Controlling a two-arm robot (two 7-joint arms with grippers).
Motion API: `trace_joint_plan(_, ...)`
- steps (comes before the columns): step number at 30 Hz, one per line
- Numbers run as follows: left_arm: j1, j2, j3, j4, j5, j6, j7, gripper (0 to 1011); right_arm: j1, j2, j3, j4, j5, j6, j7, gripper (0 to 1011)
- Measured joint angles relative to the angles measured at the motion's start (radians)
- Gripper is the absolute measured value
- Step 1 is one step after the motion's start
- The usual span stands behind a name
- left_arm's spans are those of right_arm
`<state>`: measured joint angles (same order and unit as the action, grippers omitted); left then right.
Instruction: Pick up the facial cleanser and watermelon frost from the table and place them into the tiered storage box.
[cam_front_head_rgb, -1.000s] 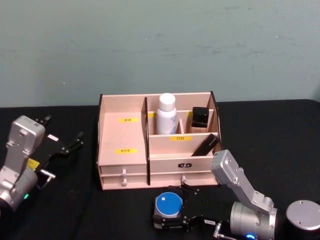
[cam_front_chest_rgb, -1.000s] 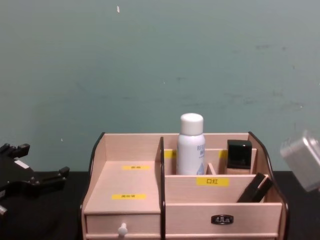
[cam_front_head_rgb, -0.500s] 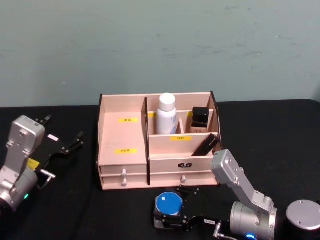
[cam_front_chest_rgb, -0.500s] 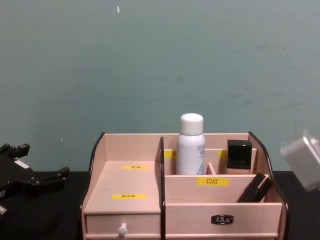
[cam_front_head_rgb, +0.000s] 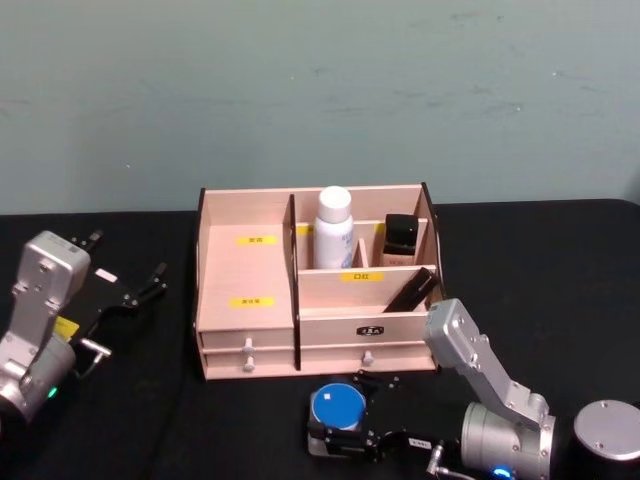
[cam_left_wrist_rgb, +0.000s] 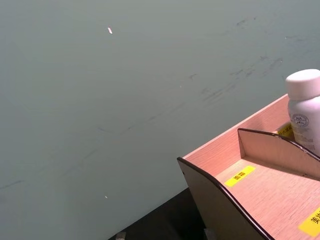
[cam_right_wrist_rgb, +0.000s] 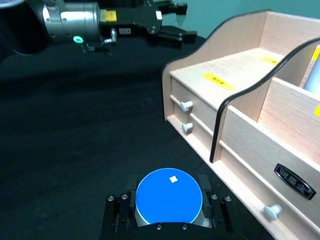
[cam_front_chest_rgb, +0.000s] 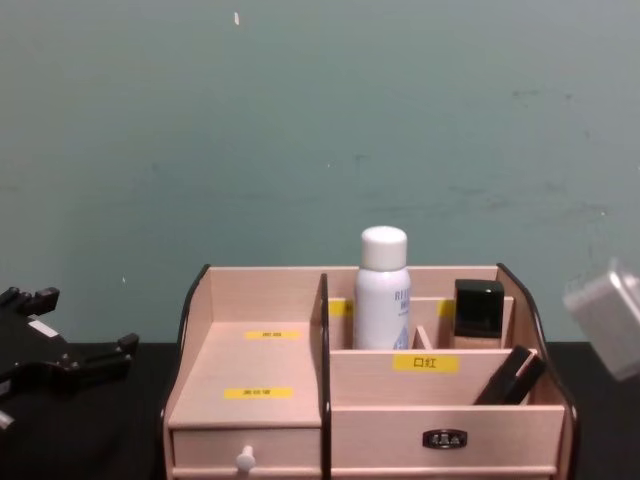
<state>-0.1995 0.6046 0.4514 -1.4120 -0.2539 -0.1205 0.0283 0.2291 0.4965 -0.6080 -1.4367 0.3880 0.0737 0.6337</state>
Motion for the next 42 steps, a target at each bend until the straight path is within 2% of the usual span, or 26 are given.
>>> trace_joint_plan(9,0.000,0.000,0.000,0.000,0.000,0.000,0.000,1010,0.007,-0.002,0.007,-0.065,0.016,-0.027,0.007,731)
trace_joint_plan(19,0.000,0.000,0.000,0.000,0.000,0.000,0.000,1010,0.076,-0.059,0.003,-0.088,0.037,-0.041,0.004,731)
trace_joint_plan(25,0.000,0.000,0.000,0.000,0.000,0.000,0.000,1010,0.139,-0.115,-0.014,-0.043,0.034,-0.048,-0.007,732)
trace_joint_plan(28,0.000,0.000,0.000,0.000,0.000,0.000,0.000,1010,0.182,-0.156,-0.030,0.010,0.025,-0.055,-0.013,732)
trace_joint_plan(35,0.000,0.000,0.000,0.000,0.000,0.000,0.000,1010,0.247,-0.209,-0.051,0.105,-0.012,-0.064,-0.030,732)
trace_joint_plan(42,0.000,0.000,0.000,0.000,0.000,0.000,0.000,1010,0.293,-0.249,-0.054,0.192,-0.038,-0.078,-0.042,732)
